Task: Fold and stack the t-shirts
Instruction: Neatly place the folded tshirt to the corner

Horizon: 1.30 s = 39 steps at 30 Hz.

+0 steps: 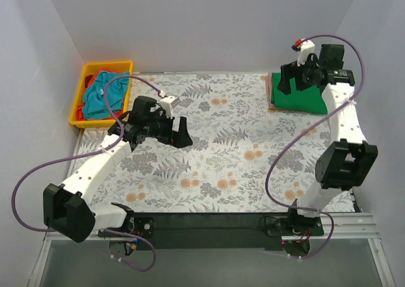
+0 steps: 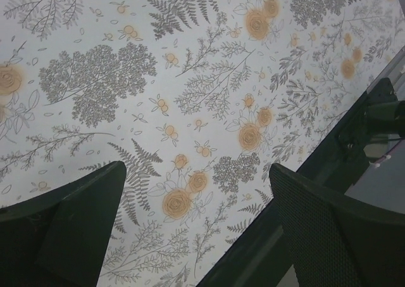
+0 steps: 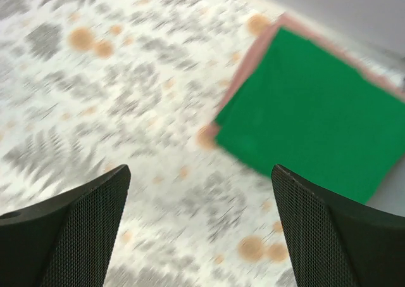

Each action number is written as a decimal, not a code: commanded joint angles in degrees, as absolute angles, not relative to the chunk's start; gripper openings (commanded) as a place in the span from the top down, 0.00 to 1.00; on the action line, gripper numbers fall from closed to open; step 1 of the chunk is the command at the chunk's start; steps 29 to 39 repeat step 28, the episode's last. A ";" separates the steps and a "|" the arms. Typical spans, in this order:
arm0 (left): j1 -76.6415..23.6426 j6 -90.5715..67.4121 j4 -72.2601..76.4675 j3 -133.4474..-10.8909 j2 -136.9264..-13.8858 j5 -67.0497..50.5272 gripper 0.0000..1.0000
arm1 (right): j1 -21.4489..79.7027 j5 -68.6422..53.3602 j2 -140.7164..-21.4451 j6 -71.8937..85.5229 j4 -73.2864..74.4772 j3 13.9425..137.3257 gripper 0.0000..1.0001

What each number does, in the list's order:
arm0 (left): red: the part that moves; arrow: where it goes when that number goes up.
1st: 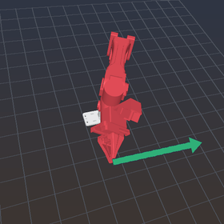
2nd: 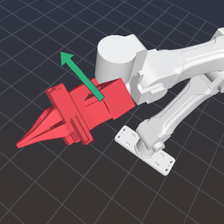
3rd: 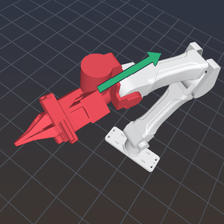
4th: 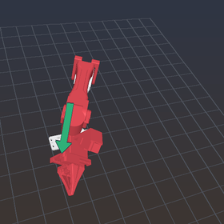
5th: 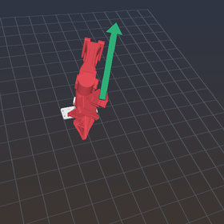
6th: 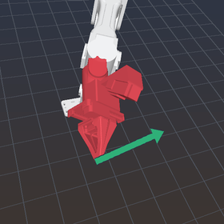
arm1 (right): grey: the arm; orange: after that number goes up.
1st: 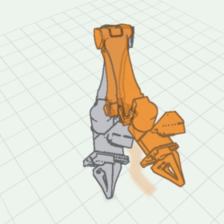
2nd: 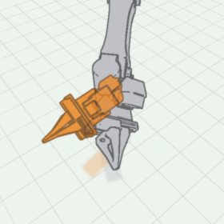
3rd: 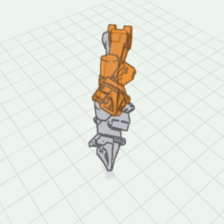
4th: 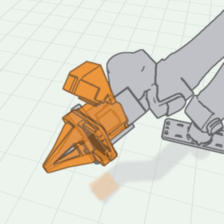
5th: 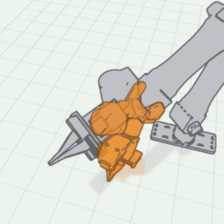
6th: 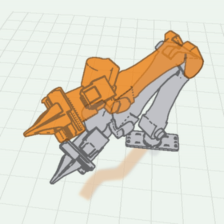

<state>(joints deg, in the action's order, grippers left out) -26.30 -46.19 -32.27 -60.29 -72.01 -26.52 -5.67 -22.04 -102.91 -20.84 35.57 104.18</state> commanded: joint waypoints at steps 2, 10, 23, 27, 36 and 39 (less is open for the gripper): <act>-20.58 -46.42 -41.20 -63.01 -71.72 -29.97 0.02 | -5.71 -27.95 -89.14 -19.68 44.64 88.48 0.02; -17.84 -42.63 -46.15 -59.86 -66.72 -18.48 0.02 | -5.71 -28.92 -67.69 -19.68 44.91 66.46 0.02; -15.12 -43.15 -45.70 -56.16 -60.65 -13.63 0.02 | -5.71 -30.67 -54.14 -18.10 43.42 52.56 0.02; -14.24 -44.73 -44.30 -55.02 -59.24 -12.05 0.02 | -5.71 -31.90 -53.00 -18.02 43.33 52.38 0.02; -14.24 -45.52 -43.77 -54.85 -58.89 -11.43 0.02 | -5.71 -32.51 -53.00 -18.02 42.98 52.38 0.02; -14.24 -45.52 -43.77 -54.85 -58.89 -11.43 0.02 | -5.71 -32.51 -53.00 -18.02 42.98 52.38 0.02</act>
